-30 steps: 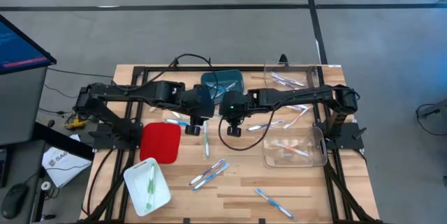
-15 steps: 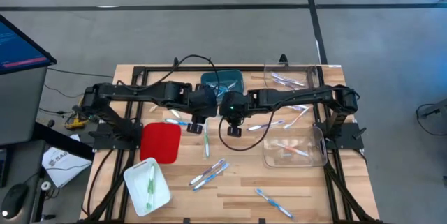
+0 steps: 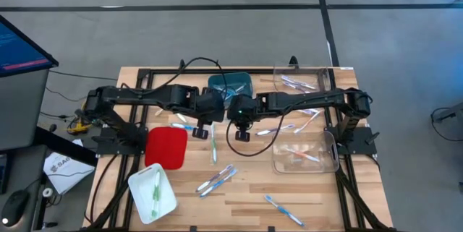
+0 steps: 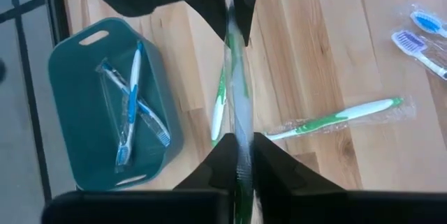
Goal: Pick & Place Toothbrushes
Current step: Put the green toothbrush into the white bin
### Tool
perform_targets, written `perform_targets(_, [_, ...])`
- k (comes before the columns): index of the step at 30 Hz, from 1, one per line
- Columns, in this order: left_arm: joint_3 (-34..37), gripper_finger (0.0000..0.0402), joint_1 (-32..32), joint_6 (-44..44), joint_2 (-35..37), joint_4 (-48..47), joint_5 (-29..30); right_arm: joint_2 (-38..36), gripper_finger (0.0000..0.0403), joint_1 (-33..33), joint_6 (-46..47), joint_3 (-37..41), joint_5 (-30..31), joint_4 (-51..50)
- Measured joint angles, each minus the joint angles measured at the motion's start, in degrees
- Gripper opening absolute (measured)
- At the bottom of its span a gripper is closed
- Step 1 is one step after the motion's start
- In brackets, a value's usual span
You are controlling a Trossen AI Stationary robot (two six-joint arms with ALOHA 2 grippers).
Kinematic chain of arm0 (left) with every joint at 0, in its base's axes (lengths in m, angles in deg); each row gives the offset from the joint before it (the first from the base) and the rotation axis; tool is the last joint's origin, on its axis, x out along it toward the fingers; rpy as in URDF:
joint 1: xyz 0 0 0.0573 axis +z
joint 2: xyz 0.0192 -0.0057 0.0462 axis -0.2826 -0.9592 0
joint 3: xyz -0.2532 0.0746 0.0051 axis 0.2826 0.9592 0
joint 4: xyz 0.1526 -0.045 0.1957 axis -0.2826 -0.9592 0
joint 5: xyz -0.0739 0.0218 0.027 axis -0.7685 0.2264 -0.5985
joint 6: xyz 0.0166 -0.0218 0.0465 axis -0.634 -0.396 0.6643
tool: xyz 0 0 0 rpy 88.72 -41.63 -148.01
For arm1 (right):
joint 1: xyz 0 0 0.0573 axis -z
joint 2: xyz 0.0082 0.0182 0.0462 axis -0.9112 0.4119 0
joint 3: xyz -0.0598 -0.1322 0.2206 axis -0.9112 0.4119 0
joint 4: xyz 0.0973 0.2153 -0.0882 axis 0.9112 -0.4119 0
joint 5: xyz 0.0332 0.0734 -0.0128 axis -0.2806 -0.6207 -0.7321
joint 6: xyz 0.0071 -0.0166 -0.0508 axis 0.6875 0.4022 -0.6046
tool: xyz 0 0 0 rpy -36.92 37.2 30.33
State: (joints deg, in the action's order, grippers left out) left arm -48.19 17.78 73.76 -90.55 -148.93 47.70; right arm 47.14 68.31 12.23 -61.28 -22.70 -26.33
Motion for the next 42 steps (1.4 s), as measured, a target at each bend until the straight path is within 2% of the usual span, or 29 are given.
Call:
perform_targets(4, [0.0,0.0017,0.0,-0.15,0.0,-0.42,0.14,0.02,0.0016,0.0,-0.61,0.0,-0.09,0.52])
perform_targets(11, [0.0,0.0017,0.0,-1.07,0.0,-1.18,0.04,0.02,0.0057,-0.72,-2.82,0.0,-0.13,1.58])
perform_targets(21, [0.02,0.0017,0.0,-2.21,0.02,-1.52,0.11,-1.44,0.0093,-1.1,-3.43,-0.16,-0.16,4.75])
perform_targets(25, [0.02,0.0017,0.0,-2.23,0.02,-2.92,0.44,-1.97,0.0126,-1.2,-3.16,-0.11,-0.23,4.96])
perform_targets(30, [0.02,0.0017,0.02,-2.78,0.02,-3.78,0.23,-1.97,0.019,-1.14,-3.02,-0.07,-0.27,4.41])
perform_targets(34, [0.02,0.0017,0.02,-3.5,0.02,-5.42,-1.93,-1.97,0.0232,-1.11,-3.03,-0.07,-0.27,2.99])
perform_targets(37, [0.02,0.0017,0.02,-4.66,0.02,-6.07,-3.77,-1.97,0.0247,-1.11,-3.17,-0.06,-0.27,1.8])
perform_targets(42, [0.04,0.0017,0.0,-6.54,0.19,-6.68,-5.88,-1.97,0.0248,-1.11,-3.8,-0.04,-0.19,0.39])
